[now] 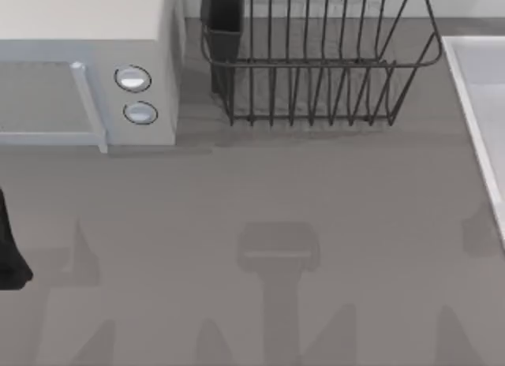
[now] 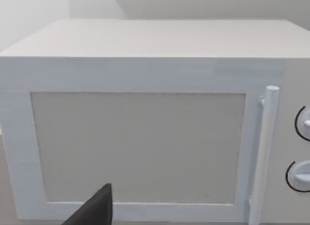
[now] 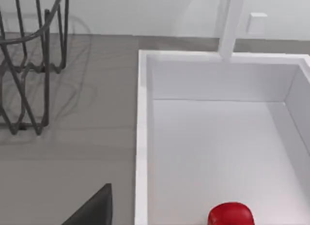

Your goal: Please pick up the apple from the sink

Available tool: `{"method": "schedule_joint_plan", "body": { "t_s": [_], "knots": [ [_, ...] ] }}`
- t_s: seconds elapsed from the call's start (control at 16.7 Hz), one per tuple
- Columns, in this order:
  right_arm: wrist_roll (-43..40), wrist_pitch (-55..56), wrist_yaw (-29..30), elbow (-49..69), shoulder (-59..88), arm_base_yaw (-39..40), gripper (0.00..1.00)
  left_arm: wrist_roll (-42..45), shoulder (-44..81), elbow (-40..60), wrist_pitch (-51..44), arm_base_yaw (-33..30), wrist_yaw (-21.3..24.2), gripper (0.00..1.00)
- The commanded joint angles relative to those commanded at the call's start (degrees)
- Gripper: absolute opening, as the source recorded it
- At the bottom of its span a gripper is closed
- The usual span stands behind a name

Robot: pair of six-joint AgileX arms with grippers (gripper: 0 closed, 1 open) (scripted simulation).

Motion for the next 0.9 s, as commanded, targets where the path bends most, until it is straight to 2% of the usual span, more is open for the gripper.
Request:
{"method": "schedule_joint_plan", "body": {
  "t_s": [0.6,0.9],
  "knots": [
    [-5.5,-30.0,0.1,47.3,61.1,-6.0,1.00,0.0,0.0,0.0,0.0,0.0,0.0,1.00],
    [-7.7,-42.2,0.1,66.3,86.4,-8.4,1.00,0.0,0.0,0.0,0.0,0.0,0.0,1.00]
  ]
}}
